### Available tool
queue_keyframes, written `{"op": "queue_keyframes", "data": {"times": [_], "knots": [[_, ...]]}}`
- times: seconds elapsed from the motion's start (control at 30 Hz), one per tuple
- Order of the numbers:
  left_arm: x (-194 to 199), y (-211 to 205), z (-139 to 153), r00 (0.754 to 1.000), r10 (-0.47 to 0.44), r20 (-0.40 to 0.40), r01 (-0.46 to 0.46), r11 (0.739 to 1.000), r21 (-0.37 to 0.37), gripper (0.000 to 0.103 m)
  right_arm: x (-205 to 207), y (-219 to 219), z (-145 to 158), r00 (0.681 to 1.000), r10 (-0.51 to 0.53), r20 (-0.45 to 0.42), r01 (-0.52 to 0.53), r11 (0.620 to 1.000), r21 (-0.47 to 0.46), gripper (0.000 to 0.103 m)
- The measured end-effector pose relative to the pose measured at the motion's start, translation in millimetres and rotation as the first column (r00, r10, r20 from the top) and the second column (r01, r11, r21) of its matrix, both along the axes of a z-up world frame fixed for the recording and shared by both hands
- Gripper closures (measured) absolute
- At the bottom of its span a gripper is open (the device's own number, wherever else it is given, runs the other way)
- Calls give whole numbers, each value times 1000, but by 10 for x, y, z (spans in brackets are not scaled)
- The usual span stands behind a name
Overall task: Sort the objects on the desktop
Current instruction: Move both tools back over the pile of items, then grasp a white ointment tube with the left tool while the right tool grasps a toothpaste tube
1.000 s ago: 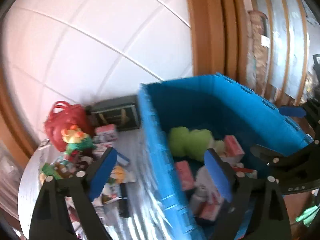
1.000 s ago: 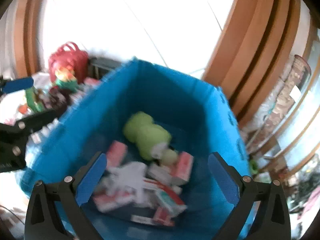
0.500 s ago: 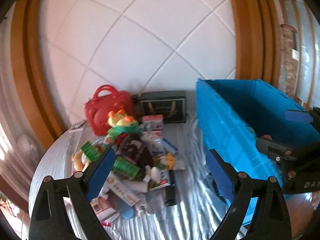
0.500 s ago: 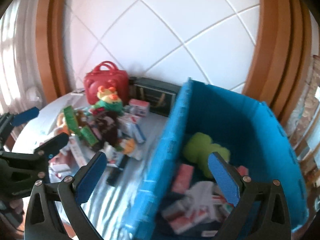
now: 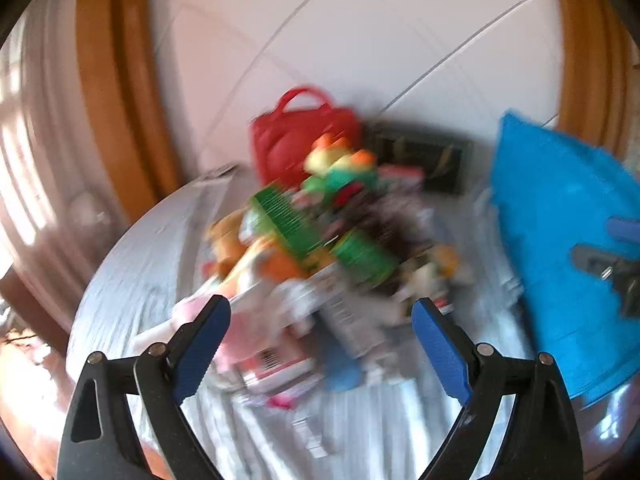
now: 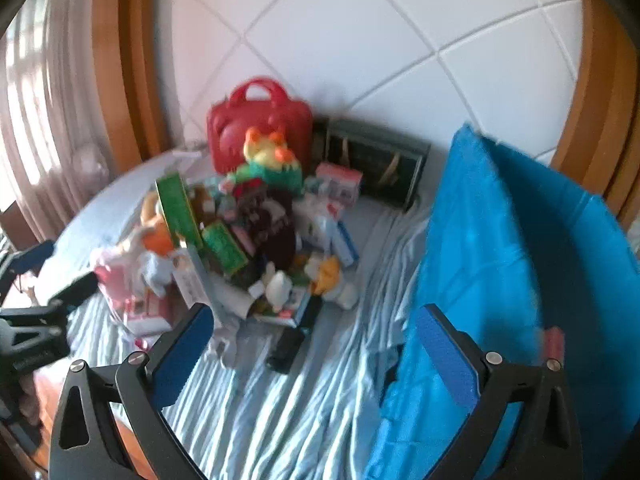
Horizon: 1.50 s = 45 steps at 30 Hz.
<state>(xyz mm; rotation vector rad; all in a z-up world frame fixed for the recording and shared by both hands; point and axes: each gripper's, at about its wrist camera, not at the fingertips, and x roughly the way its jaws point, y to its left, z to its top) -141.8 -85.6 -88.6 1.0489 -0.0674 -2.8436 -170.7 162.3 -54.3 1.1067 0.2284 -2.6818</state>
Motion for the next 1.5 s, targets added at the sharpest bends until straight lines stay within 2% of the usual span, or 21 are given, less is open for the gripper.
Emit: {"op": "queue_keyframes", "data": {"times": [0.07, 0.13, 0.2, 0.3, 0.4, 0.63, 0.67, 0.73, 0.77, 0.83, 0.93, 0.97, 1.0, 1.03, 1.07, 1.1, 1.17, 1.23, 1.3, 1.33, 1.5], "knots": [[-17, -217, -216, 998, 35, 49, -35, 999, -5, 10, -95, -56, -204, 999, -7, 41, 7, 1000, 11, 0], [-32, -466, -471, 991, 75, 114, -78, 997, 25, 10, -133, -190, -368, 1000, -15, -1, 14, 992, 124, 0], [-26, -675, -708, 979, 112, 169, -124, 991, 60, 10, -170, -285, -549, 1000, -9, 17, 6, 985, 173, 0], [0, -877, -1022, 962, 161, 220, -185, 978, 94, 10, -263, -365, -805, 995, 26, 94, -39, 991, 131, 0], [-19, -905, -1273, 948, 178, 262, -216, 969, 124, 10, -372, -394, -1068, 987, 14, 162, -31, 994, 100, 0], [-84, -667, -1736, 923, 131, 363, -194, 971, 141, 11, -535, -329, -1691, 953, -33, 301, 3, 995, 102, 0], [-70, -627, -1771, 922, 121, 368, -187, 971, 148, 13, -542, -311, -1755, 949, -39, 313, 6, 994, 107, 0], [-30, -519, -1862, 916, 96, 390, -172, 972, 162, 27, -546, -257, -1857, 941, -45, 336, 11, 995, 102, 0], [-10, -468, -1910, 912, 83, 403, -164, 972, 170, 30, -550, -233, -1892, 938, -47, 345, 14, 995, 98, 0], [21, -365, -2020, 900, 58, 431, -150, 972, 181, 48, -564, -195, -1963, 931, -48, 363, 19, 996, 82, 0], [57, -249, -2170, 883, 39, 469, -144, 971, 192, 61, -585, -158, -2017, 923, -45, 382, 24, 998, 58, 0], [70, -229, -2206, 879, 37, 476, -147, 970, 196, 63, -588, -165, -2033, 923, -35, 384, 18, 999, 49, 2], [99, -196, -2215, 886, 48, 462, -146, 973, 179, 66, -589, -179, -2044, 922, -24, 386, 7, 999, 46, 11], [111, -168, -2221, 887, 52, 459, -141, 976, 163, 76, -593, -201, -2053, 922, -15, 387, -2, 999, 42, 17], [123, -148, -2217, 890, 64, 452, -141, 980, 139, 80, -595, -229, -2061, 921, -4, 390, -12, 999, 37, 27], [129, -153, -2217, 892, 58, 449, -141, 978, 153, 89, -599, -281, -2074, 917, 18, 398, -31, 999, 27, 33], [138, -188, -2206, 894, 62, 445, -155, 972, 177, 89, -600, -370, -2088, 912, 54, 406, -61, 998, 5, 37], [155, -229, -2143, 905, 85, 417, -165, 973, 159, 89, -591, -504, -2103, 909, 98, 405, -102, 995, -12, 39], [185, -305, -2046, 917, 117, 380, -183, 973, 143, 89, -586, -662, -2122, 901, 140, 411, -140, 990, -29, 50], [203, -356, -2008, 921, 133, 367, -197, 970, 144, 89, -581, -747, -2132, 894, 166, 415, -162, 986, -44, 52], [308, -617, -1963, 918, 201, 342, -260, 956, 136, 89, -466, -1330, -2175, 843, 343, 415, -326, 939, -113, 54]]}}
